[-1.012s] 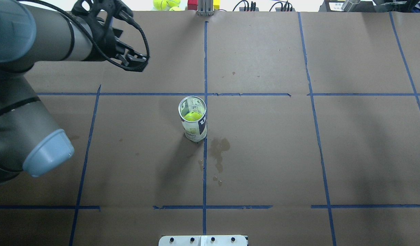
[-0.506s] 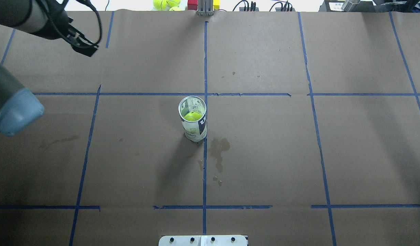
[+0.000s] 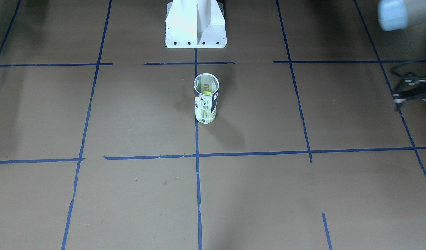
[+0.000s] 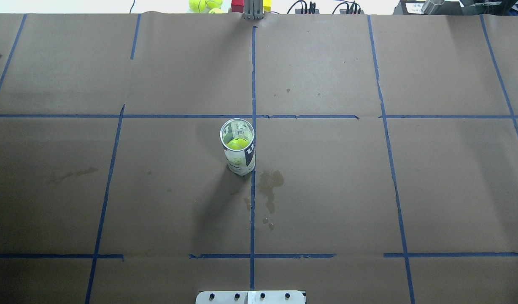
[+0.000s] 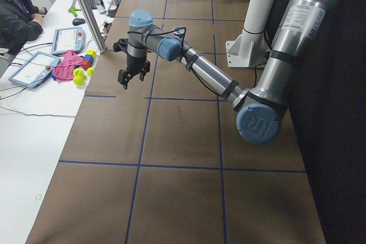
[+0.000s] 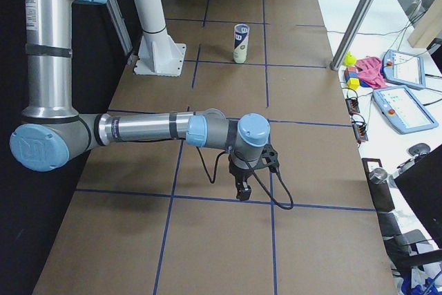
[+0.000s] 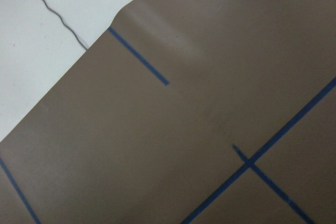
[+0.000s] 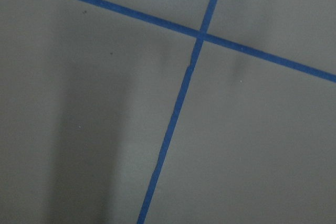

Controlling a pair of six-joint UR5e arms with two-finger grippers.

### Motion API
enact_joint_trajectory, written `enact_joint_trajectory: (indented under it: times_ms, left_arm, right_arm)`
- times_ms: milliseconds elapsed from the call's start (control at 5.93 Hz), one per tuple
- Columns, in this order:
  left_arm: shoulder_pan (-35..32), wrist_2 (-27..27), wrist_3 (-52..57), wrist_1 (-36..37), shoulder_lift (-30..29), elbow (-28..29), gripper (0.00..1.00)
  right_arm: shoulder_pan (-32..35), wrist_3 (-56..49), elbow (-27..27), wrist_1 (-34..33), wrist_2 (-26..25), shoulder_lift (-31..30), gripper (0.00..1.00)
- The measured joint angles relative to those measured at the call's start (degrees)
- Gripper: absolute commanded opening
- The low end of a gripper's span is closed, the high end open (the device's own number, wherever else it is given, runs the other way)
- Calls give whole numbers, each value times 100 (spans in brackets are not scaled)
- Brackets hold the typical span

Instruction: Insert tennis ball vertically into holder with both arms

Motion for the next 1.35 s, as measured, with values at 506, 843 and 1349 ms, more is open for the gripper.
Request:
enact_joint_trajectory:
  times_ms: [506, 843, 1349]
  left_arm:
    - [-644, -80, 57, -32, 1061, 478, 100]
    - [-780, -255, 91, -203, 1551, 837, 100]
    - [-1138, -1281, 59, -854, 2198, 854, 100]
  right_arm:
    - [32, 8, -202, 12, -4, -21, 100]
    - [35, 7, -204, 13, 4, -21, 100]
    - [34, 1, -190, 17, 4, -6, 100]
